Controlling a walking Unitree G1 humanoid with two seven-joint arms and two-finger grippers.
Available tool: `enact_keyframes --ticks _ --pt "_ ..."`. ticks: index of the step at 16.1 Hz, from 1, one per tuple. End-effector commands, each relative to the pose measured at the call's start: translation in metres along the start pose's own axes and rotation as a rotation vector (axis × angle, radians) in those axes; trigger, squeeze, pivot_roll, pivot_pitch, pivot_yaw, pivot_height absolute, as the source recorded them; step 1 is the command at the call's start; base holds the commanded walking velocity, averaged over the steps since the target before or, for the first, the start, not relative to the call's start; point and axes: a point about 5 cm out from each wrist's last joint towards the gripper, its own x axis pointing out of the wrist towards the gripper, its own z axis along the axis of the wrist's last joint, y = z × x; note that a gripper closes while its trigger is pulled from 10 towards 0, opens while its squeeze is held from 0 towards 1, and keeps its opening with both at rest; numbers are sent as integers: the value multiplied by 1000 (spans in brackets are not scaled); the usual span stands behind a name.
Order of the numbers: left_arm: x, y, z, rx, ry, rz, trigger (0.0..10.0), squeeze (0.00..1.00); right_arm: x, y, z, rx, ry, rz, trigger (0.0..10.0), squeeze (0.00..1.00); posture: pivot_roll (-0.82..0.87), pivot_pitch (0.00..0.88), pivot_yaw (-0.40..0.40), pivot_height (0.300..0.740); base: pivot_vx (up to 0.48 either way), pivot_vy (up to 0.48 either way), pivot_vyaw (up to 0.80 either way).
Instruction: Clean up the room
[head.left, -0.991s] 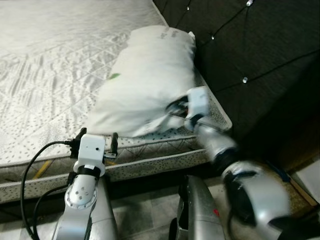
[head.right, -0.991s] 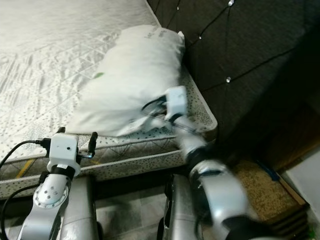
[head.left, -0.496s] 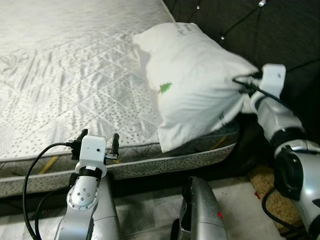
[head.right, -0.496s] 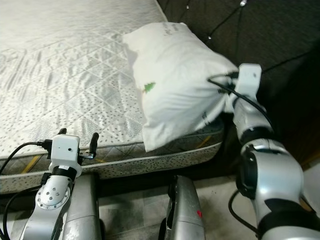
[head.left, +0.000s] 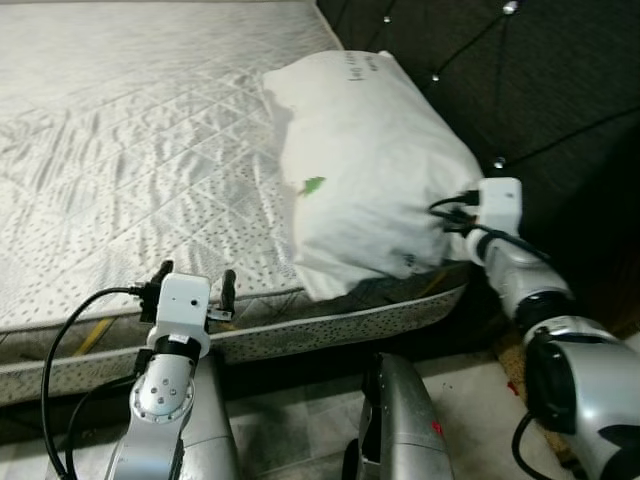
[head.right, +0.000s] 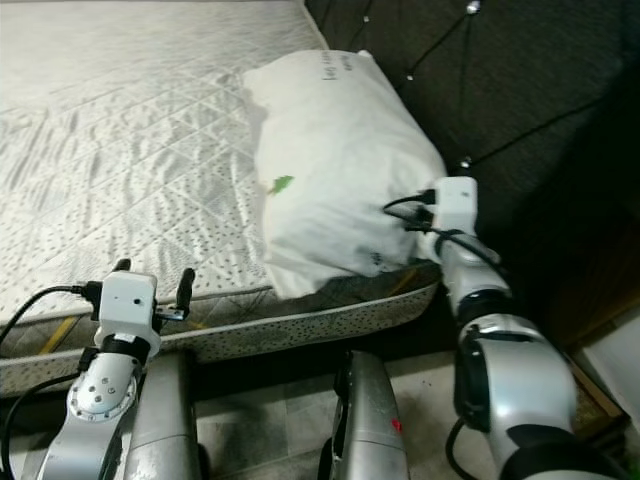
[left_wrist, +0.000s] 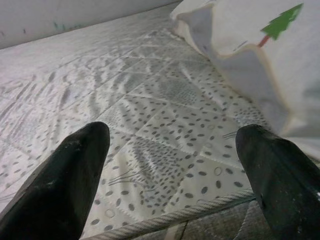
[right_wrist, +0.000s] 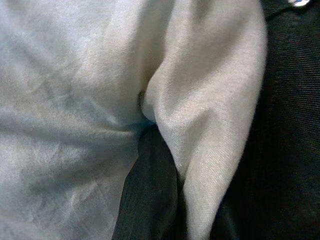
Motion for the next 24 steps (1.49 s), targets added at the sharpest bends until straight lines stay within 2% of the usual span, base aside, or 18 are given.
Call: enact_keyframes --ticks 1,2,3,4,5,7,8,12,13,14,15,16,18,21,24 --pt "0 0 1 4 -4 2 10000 0 0 9 -10 -32 40 43 0 0 86 0 -77 516 0 0 0" --pt "0 0 1 4 -3 4 10000 0 1 11 -10 -36 46 42 0 0 91 0 -81 516 0 0 0" --pt "0 0 2 6 -5 14 10000 0 3 12 3 -52 18 22 0 0 101 0 -90 516 0 0 0" --pt "0 1 2 9 -6 24 10000 0 4 4 19 -55 -29 -42 0 0 105 0 -95 516 0 0 0" --pt "0 2 2 11 -6 28 10000 0 3 0 24 -56 -47 -69 0 0 105 0 -95 516 0 0 0" --pt "-3 5 1 9 -2 41 10000 0 -3 -31 43 -36 -102 -241 0 0 113 0 -109 516 0 0 0" --pt "-5 6 0 8 3 49 10000 0 -6 -42 46 -34 -112 -273 0 0 112 0 -109 516 0 0 0" --pt "-5 3 -2 5 7 43 10000 0 -21 -80 40 -54 -93 -375 0 0 93 0 -103 516 0 0 0" --pt "-3 0 -1 3 3 31 10000 0 -23 -86 33 -75 -76 -386 3843 0 84 0 -95 516 0 0 0" --pt "0 0 0 3 -1 23 10000 0 -22 -82 28 -48 -72 -349 10000 0 81 0 -92 516 0 0 0" --pt "0 0 0 4 -2 21 10000 0 -20 -77 27 -37 -74 -322 10000 0 79 0 -87 516 0 0 0" --pt "1 0 1 5 -5 19 10000 0 -16 -66 24 -38 -75 -271 10000 1000 78 0 -82 516 0 0 0" --pt "1 1 1 6 -5 19 10000 0 -12 -54 22 -72 -77 -239 10000 1000 84 0 -82 516 0 0 0" --pt "-3 3 0 10 3 26 10000 0 -13 -52 12 -125 -48 -264 10000 1000 91 0 -87 516 0 0 0" --pt "-5 3 2 -3 -4 37 10000 0 -17 -49 -18 -147 20 -220 10000 1000 99 0 -98 516 0 0 0"
